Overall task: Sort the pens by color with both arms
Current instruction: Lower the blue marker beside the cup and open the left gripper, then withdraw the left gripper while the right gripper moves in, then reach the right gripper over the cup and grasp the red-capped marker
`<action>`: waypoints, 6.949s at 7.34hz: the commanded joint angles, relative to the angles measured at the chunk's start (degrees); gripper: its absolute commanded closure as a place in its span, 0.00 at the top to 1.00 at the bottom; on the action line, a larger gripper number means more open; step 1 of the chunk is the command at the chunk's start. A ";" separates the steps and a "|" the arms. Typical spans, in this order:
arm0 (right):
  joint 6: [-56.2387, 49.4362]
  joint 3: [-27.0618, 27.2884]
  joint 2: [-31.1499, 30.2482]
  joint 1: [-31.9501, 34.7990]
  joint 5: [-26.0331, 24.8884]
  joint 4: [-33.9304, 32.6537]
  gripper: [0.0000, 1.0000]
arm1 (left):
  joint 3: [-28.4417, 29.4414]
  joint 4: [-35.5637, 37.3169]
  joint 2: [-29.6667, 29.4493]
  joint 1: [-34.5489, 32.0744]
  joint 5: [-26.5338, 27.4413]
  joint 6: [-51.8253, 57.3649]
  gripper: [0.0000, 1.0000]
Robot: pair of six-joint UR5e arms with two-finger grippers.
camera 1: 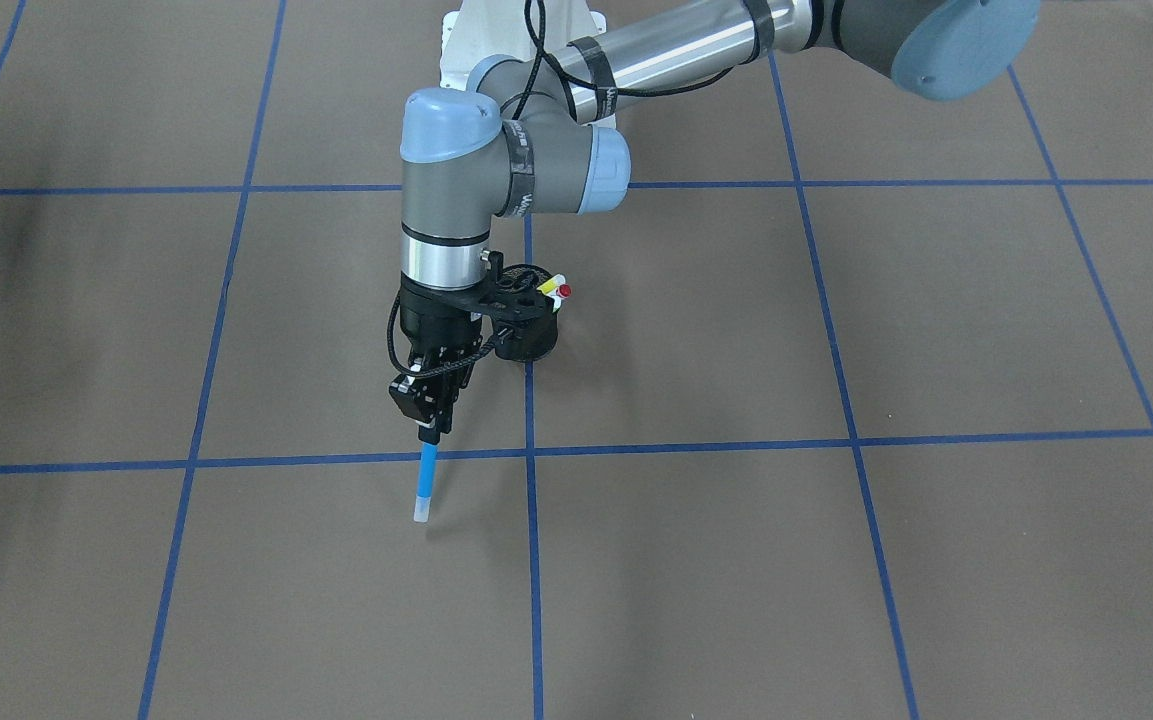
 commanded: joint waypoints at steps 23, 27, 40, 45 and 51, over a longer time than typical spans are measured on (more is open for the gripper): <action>39.87 6.50 21.24 -22.63 -13.41 -0.88 0.99 | -48.58 17.07 57.97 -33.62 -35.35 107.24 0.99; 54.93 6.50 38.71 -35.57 -25.81 -17.51 0.99 | -48.67 16.81 60.35 -34.95 -36.42 107.07 0.99; 53.64 -25.66 69.62 -48.95 -35.25 -37.26 0.61 | -46.47 16.72 62.82 -40.76 -43.28 115.68 0.99; 49.95 -26.89 70.23 -48.95 -36.12 -41.49 0.56 | -46.82 16.63 63.00 -40.76 -43.28 115.24 1.00; 49.24 -27.60 70.05 -49.31 -36.21 -41.48 0.36 | -47.09 16.63 63.17 -40.93 -43.28 115.07 1.00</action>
